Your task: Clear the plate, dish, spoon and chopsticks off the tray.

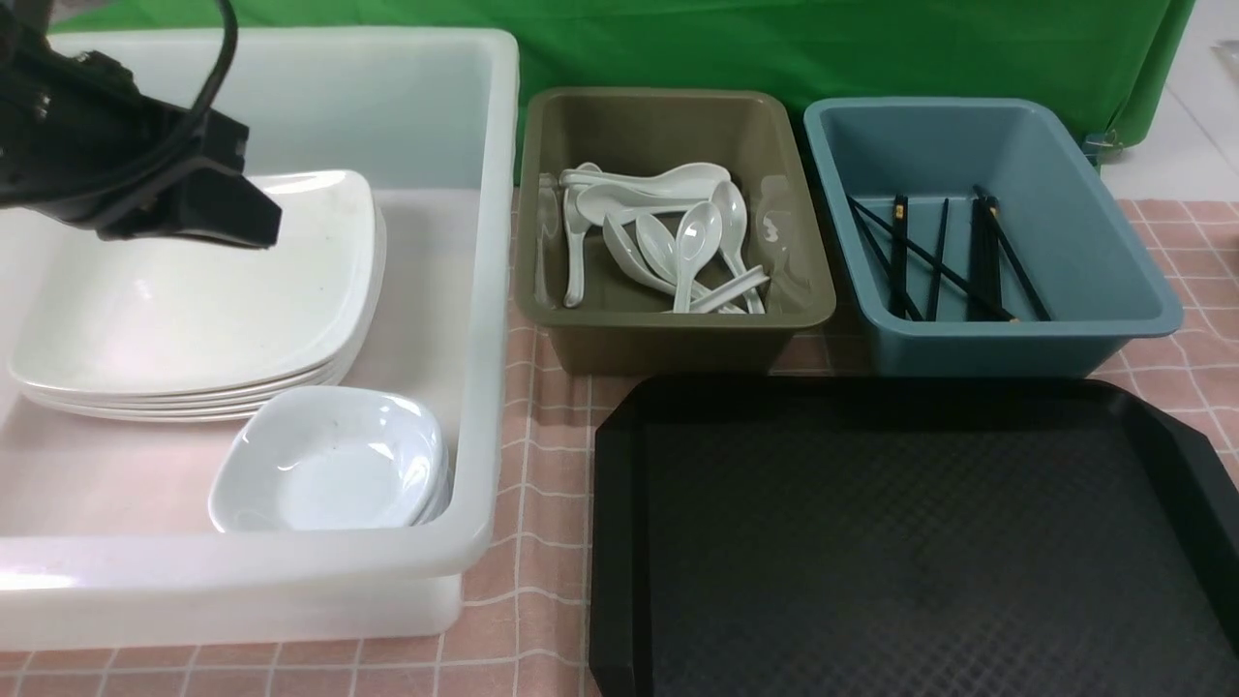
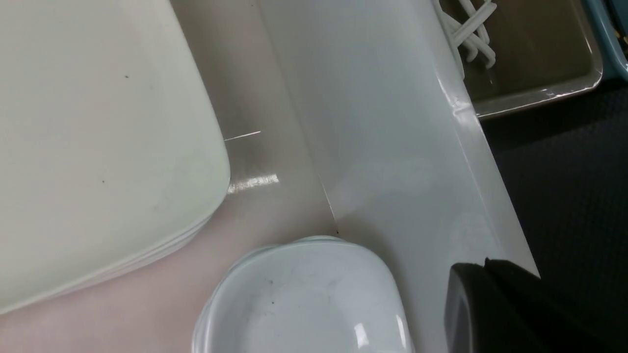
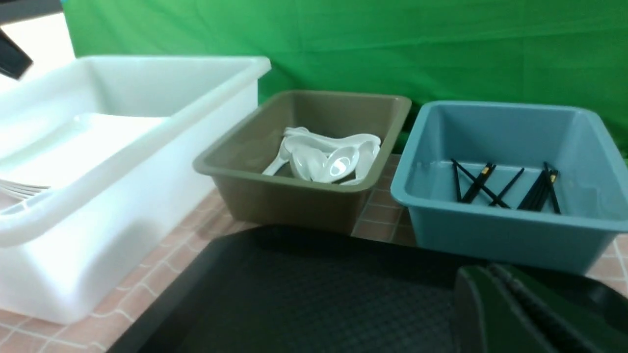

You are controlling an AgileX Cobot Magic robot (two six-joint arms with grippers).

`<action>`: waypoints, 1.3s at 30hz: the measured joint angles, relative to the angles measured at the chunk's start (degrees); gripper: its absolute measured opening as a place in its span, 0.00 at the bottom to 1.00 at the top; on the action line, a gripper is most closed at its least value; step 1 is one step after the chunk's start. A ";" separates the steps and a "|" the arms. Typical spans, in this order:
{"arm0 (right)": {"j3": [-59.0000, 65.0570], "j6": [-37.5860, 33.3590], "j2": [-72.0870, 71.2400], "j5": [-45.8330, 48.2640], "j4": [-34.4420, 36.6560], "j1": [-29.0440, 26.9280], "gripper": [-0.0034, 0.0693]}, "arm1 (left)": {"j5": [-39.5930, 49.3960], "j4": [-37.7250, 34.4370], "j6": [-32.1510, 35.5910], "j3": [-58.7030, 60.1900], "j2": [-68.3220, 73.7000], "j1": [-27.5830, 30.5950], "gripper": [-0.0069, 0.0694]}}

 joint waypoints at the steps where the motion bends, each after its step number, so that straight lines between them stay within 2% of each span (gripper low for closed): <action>1: 0.54 0.00 0.00 -0.27 0.05 0.00 0.09 | -0.05 0.15 0.00 0.00 0.00 0.00 0.09; 16: 3.04 0.00 -0.04 -1.12 0.11 0.00 0.11 | -0.05 0.20 0.05 0.00 0.00 0.00 0.09; 19: 6.92 0.00 -0.28 -5.04 -2.54 -0.14 0.12 | 0.00 0.20 0.29 0.00 0.00 0.00 0.09; 23: 10.75 0.00 -1.37 -5.17 -6.02 -1.41 0.14 | 0.67 0.88 0.72 0.00 0.00 0.00 0.09; 29: 17.38 0.00 -3.41 -5.02 -7.75 -8.65 0.16 | 3.21 4.67 0.95 0.00 0.00 0.00 0.09; 32: 17.58 0.00 -3.46 -5.88 -7.89 -12.82 0.16 | 3.21 4.46 -2.90 0.00 0.00 0.00 0.09; 39: 17.58 0.00 -3.46 -5.87 -8.00 -14.89 0.19 | 7.38 0.78 -7.10 0.00 -1.30 -0.15 0.09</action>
